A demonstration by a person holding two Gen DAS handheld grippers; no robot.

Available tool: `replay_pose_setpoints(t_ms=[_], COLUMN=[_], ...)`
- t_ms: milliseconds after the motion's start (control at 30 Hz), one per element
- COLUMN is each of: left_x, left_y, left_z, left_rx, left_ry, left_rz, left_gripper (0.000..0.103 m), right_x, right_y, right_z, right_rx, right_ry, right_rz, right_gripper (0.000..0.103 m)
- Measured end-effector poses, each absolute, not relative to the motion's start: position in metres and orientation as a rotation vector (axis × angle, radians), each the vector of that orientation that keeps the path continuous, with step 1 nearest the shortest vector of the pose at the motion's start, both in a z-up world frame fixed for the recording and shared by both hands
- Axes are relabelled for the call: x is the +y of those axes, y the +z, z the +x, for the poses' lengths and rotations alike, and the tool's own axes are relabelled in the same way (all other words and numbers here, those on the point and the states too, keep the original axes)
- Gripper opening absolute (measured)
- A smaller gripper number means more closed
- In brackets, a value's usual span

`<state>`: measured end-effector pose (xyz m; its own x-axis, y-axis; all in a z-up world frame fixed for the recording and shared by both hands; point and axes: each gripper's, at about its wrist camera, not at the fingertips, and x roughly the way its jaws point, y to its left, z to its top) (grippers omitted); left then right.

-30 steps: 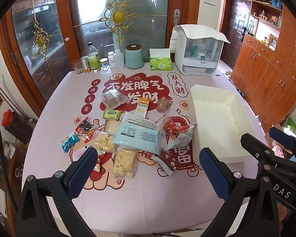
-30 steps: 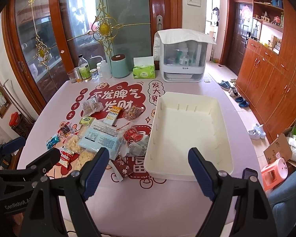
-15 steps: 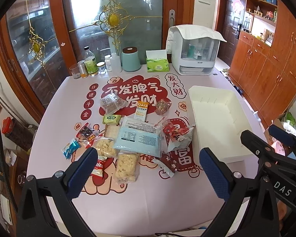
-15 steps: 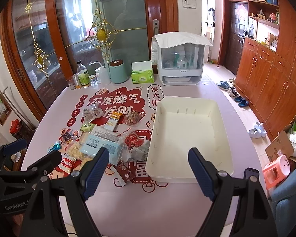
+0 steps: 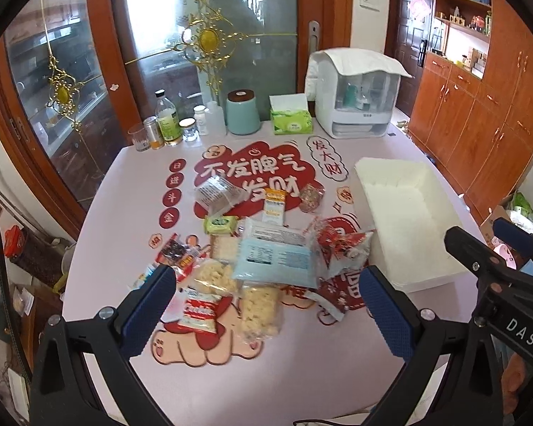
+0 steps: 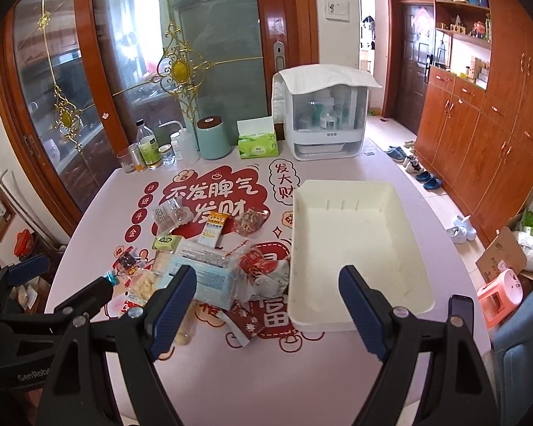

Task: Organize snacks

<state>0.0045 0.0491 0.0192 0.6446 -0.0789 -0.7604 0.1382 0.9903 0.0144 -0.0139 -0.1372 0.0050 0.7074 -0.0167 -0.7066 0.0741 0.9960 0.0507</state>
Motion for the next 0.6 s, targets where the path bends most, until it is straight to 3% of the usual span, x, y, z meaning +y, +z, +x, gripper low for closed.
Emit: replay_pose_setpoints(t_ms=[367, 600], left_x=[0.192, 0.287], left_y=[0.017, -0.042], left_z=[0.036, 0.084], left_rx=[0.711, 0.904], left_ry=[0.020, 0.014], left_rz=[0.137, 0.104], left_gripper=[0.101, 0.101], right_x=[-0.059, -0.018], right_y=[-0.016, -0.074], right_z=[0.013, 0.040], right_rx=[0.853, 0.959], right_ry=[-0.049, -0.090], right_rz=[0.110, 0.138], right_gripper=[0.083, 0.083])
